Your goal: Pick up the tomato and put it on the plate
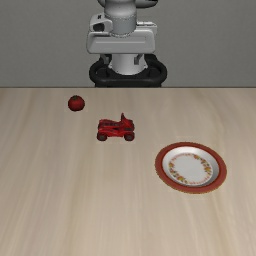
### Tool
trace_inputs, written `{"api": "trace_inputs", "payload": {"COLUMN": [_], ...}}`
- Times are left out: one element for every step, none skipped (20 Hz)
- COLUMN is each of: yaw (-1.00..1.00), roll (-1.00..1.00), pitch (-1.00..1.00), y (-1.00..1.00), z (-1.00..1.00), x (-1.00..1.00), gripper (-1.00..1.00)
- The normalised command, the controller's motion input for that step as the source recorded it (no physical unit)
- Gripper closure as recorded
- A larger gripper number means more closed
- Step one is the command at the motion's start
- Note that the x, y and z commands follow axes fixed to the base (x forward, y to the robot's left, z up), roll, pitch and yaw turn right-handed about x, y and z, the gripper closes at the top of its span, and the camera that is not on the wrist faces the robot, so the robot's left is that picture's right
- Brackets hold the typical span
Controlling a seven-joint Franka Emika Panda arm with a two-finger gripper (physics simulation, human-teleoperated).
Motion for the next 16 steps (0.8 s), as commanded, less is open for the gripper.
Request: {"api": "trace_inputs", "payload": {"yaw": [0.0, 0.0, 0.0, 0.0, 0.0, 0.0, 0.0, 0.0, 0.0, 0.0, 0.0, 0.0, 0.0, 0.0, 0.0, 0.0], "roll": [0.0, 0.0, 0.0, 0.0, 0.0, 0.0, 0.0, 0.0, 0.0, 0.0, 0.0, 0.0, 0.0, 0.0, 0.0, 0.0], "pitch": [0.0, 0.0, 0.0, 0.0, 0.0, 0.0, 0.0, 0.0, 0.0, 0.0, 0.0, 0.0, 0.0, 0.0, 0.0, 0.0], "y": [-1.0, -1.0, -1.0, -1.0, -1.0, -1.0, -1.0, -1.0, -1.0, -1.0, -1.0, -1.0, -1.0, -1.0, 0.0, 0.0], "z": [0.0, 0.0, 0.0, 0.0, 0.0, 0.0, 0.0, 0.0, 0.0, 0.0, 0.0, 0.0, 0.0, 0.0, 0.0, 0.0], "x": [0.0, 0.0, 0.0, 0.0, 0.0, 0.0, 0.0, 0.0, 0.0, 0.0, 0.0, 0.0, 0.0, 0.0, -1.0, -1.0], "gripper": [-1.0, -1.0, -1.0, -1.0, -1.0, -1.0, -1.0, -1.0, -1.0, -1.0, -1.0, -1.0, -1.0, -1.0, -1.0, -1.0]}}
